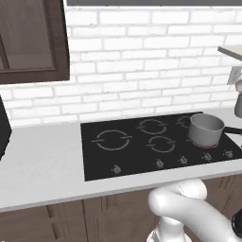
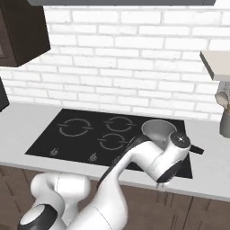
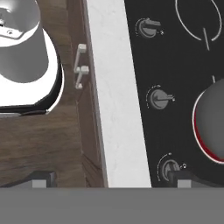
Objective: Turn off the front right burner of the stove.
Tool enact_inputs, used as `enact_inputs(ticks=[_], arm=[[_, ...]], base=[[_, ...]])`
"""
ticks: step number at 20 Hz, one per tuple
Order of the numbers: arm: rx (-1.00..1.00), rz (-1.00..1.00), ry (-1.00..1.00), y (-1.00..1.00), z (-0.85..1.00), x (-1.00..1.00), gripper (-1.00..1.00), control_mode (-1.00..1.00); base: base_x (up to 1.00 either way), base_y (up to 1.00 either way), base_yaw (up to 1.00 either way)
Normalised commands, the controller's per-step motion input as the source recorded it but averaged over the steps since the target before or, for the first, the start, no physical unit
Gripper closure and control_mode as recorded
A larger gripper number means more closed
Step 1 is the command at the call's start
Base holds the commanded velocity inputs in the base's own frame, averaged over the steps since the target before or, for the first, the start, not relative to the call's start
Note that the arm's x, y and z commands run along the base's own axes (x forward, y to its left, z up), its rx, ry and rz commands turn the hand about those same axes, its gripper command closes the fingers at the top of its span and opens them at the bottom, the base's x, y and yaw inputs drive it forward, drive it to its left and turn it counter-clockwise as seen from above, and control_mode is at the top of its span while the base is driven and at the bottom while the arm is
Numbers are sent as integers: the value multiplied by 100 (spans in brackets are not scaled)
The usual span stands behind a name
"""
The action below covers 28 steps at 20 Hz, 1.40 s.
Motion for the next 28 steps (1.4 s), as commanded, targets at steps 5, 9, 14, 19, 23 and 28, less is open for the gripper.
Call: enact_inputs(ticks=[5, 9, 14, 19, 23, 28], arm=[[0, 0, 12, 0, 1, 32, -100, -100], [0, 0, 8, 0, 0, 34, -100, -100], [0, 5, 2, -8, -3, 9, -100, -100], [0, 3, 0, -17, -8, 9, -100, -100], [0, 5, 0, -21, -7, 7, -100, -100], [0, 0, 0, -16, -20, 1, -100, -100]], base=[[0, 0, 0], [0, 0, 0], [0, 0, 0], [0, 0, 0], [0, 0, 0], [0, 0, 0]])
